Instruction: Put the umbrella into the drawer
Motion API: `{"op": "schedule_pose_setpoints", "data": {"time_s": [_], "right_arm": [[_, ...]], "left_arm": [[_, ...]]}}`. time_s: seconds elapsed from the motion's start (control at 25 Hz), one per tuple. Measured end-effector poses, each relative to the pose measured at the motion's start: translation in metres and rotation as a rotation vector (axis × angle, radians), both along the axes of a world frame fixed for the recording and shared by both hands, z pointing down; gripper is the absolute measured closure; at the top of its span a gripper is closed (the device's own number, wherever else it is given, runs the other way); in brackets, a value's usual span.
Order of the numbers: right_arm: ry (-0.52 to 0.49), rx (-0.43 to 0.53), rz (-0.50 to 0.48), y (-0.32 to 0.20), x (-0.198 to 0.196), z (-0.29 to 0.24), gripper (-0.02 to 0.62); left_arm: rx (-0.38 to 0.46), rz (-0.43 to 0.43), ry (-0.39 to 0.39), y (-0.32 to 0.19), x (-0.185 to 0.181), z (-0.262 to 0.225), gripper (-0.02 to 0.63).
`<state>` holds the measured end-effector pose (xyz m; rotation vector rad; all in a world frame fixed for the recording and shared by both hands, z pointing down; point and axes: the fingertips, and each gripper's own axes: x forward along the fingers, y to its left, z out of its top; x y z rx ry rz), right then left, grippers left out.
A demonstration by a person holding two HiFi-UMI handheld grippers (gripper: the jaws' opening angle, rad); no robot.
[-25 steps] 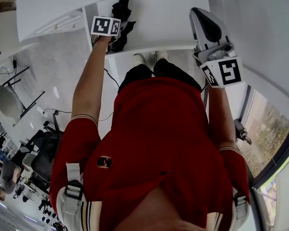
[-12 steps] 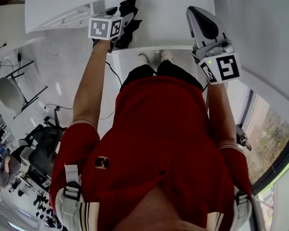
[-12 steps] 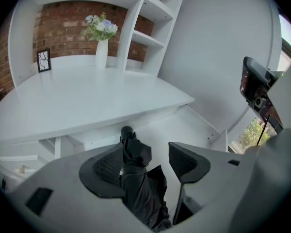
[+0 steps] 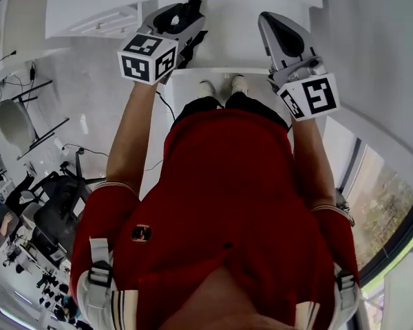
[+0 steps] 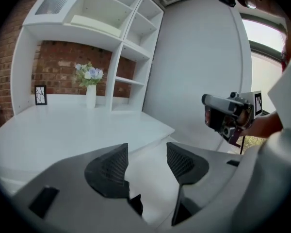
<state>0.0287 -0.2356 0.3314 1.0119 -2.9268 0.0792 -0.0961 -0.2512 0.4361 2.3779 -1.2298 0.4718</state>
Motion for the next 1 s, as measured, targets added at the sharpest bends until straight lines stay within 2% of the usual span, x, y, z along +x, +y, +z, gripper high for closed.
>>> {"op": "schedule_pose_setpoints", "data": {"time_s": [0.16,0.36,0.44,0.6,0.84,1.0], "right_arm": [[-0.022,0.016,-0.028,0.007,-0.007,-0.01,0.604],[-0.054,0.042,-0.054,0.015,-0.011,-0.026,0.604],[-0.064,0.052,-0.064,0.018,-0.012,-0.031,0.604],[-0.076,0.071,-0.086,0.027,-0.016,-0.039,0.604],[-0.079,0.104,-0.105,0.038,-0.02,-0.047,0.604],[-0.077,0.11,-0.096,0.039,-0.015,-0.046,0.604]], "left_arm": [[0.128,0.005,0.052,0.014,0.01,-0.045,0.401],[0.273,-0.019,0.088,0.028,0.013,-0.093,0.548],[0.315,-0.034,0.096,0.03,0.013,-0.106,0.574],[0.387,-0.033,0.101,0.04,0.014,-0.13,0.598],[0.538,0.005,0.037,0.059,0.024,-0.157,0.6],[0.563,-0.02,0.04,0.064,0.021,-0.161,0.6]]}}
